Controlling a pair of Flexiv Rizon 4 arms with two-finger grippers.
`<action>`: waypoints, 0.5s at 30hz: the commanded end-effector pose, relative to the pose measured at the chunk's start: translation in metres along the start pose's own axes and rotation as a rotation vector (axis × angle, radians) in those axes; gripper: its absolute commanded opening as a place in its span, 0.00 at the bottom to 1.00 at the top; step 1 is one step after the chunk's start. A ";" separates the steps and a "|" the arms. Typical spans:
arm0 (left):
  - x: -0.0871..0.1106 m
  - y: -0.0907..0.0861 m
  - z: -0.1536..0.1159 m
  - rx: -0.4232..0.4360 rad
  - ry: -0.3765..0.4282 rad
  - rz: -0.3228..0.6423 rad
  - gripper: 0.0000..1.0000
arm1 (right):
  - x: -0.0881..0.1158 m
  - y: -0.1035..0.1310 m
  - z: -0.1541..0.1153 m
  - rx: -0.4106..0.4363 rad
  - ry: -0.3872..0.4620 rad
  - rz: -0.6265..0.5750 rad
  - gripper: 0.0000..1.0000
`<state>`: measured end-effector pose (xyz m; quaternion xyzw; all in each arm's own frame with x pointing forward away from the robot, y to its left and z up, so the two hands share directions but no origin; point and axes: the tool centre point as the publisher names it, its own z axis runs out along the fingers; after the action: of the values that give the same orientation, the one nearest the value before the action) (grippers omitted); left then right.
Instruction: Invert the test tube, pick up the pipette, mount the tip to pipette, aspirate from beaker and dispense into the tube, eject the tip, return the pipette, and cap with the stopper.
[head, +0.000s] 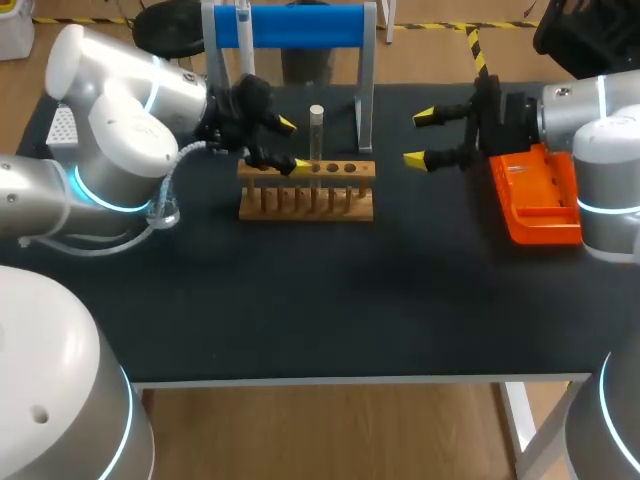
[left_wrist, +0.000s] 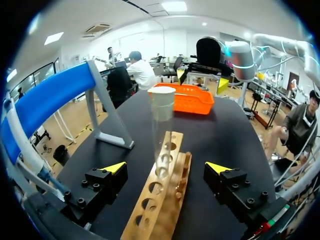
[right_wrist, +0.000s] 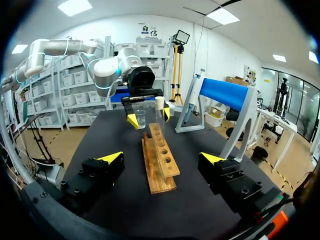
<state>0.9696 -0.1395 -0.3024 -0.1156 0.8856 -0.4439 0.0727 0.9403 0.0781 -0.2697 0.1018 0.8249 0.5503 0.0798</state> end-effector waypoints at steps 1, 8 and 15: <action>-0.006 0.004 -0.017 -0.001 -0.014 -0.004 1.00 | 0.000 0.000 -0.001 0.000 0.002 0.000 1.00; -0.025 0.016 -0.055 -0.038 -0.120 -0.061 1.00 | 0.000 0.000 -0.001 0.000 0.002 0.000 1.00; -0.023 0.022 -0.114 -0.079 -0.235 -0.106 1.00 | 0.000 0.000 -0.001 0.000 0.002 0.000 1.00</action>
<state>0.9886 -0.0570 -0.2773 -0.2071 0.8797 -0.4046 0.1395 0.9406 0.0781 -0.2700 0.1020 0.8245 0.5507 0.0801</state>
